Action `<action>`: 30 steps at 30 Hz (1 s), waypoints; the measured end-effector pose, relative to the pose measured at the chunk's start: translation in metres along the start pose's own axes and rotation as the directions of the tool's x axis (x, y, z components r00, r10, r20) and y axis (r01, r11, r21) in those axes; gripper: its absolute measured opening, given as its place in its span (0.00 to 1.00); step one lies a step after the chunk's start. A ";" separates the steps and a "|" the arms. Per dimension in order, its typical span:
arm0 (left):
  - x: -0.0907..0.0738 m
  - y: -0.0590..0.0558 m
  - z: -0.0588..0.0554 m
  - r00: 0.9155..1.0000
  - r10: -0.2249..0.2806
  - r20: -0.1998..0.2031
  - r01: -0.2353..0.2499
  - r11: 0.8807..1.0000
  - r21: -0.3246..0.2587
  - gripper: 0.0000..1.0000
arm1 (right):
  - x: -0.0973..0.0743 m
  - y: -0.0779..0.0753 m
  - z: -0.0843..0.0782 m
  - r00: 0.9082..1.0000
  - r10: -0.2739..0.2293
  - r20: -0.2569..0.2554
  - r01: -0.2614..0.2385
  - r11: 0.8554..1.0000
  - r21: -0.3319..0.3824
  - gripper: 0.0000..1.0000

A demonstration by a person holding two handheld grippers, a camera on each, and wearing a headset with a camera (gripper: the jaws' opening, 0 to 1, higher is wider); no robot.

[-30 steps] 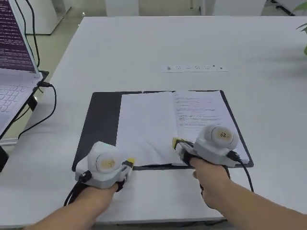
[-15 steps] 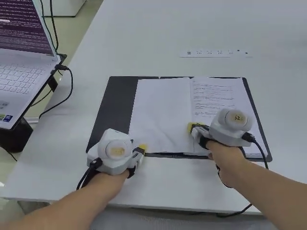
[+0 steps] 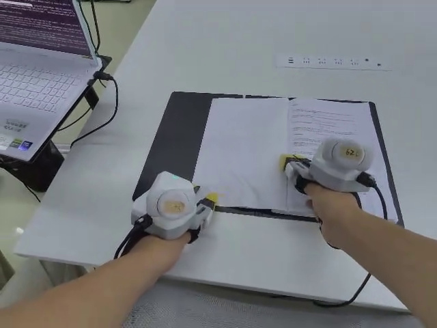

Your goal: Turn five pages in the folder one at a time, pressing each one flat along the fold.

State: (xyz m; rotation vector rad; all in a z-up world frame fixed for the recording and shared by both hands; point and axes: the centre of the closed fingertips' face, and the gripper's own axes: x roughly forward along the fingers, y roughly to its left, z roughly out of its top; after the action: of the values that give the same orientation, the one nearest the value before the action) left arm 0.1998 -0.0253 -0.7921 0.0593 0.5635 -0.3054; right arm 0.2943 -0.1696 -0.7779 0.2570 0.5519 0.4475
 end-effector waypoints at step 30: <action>-0.002 0.002 -0.001 1.000 0.003 0.010 -0.003 1.000 -0.011 0.21 | 0.042 -0.011 0.043 0.999 -0.010 0.045 0.009 1.000 0.021 0.00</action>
State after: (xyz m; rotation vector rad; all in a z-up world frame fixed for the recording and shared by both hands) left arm 0.1981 -0.0230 -0.7921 0.0475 0.5548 -0.2994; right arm 0.3535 -0.1644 -0.7651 0.2832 0.5139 0.4258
